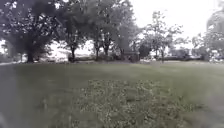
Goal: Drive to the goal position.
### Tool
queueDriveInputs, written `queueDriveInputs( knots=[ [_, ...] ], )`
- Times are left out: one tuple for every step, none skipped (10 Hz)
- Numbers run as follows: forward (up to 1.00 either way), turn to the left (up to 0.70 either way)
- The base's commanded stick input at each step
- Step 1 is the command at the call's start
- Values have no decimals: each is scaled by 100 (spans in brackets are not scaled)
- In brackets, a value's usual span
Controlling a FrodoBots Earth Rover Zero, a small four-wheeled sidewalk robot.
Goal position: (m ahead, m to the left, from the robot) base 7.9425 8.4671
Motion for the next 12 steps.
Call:
queueDriveInputs(
  knots=[
    [70, 0],
    [70, 0],
    [70, 0],
    [70, 0],
    [70, 0],
    [70, 0],
    [70, 0],
    [70, 0],
    [70, 0],
    [70, 0],
    [70, 0],
    [70, 0]
  ],
)
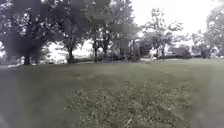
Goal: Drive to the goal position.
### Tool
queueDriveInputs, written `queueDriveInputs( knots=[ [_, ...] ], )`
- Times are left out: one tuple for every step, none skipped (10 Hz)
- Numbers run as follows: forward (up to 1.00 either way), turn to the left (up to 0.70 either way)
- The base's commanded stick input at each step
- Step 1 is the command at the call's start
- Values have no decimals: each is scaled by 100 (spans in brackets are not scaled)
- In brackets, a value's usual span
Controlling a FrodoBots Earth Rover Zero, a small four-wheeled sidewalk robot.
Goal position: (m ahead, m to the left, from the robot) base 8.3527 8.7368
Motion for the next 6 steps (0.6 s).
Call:
queueDriveInputs(
  knots=[
    [70, 0],
    [70, 0],
    [70, 0],
    [70, 0],
    [70, 0],
    [70, 0]
  ],
)
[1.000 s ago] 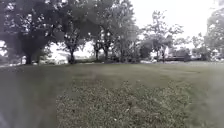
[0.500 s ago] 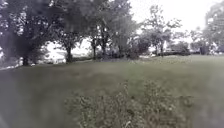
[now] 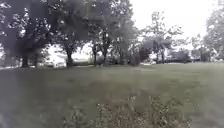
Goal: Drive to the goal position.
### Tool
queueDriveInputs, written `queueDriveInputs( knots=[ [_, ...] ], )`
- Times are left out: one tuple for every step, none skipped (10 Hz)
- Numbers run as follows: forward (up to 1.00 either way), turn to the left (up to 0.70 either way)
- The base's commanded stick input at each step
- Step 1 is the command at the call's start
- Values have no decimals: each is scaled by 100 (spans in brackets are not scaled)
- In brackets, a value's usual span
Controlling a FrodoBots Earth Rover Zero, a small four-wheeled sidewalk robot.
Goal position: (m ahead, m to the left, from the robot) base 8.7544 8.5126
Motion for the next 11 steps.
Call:
queueDriveInputs(
  knots=[
    [70, 0],
    [70, 0],
    [70, 0],
    [70, 0],
    [70, 3],
    [70, 35],
    [70, 35],
    [70, 15],
    [70, 0],
    [70, 0],
    [70, 0]
  ],
)
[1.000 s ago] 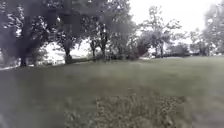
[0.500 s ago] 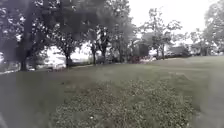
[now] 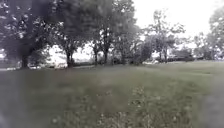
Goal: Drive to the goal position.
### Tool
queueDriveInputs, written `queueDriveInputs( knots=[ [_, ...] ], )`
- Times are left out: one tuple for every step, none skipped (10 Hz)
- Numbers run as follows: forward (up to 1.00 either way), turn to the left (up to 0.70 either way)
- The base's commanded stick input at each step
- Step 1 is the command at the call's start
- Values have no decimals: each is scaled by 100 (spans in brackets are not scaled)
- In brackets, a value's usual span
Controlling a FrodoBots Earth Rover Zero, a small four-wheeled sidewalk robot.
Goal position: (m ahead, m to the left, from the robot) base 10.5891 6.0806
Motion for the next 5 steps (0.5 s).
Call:
queueDriveInputs(
  knots=[
    [70, 0],
    [70, 0],
    [70, 0],
    [70, 0],
    [70, 0]
  ],
)
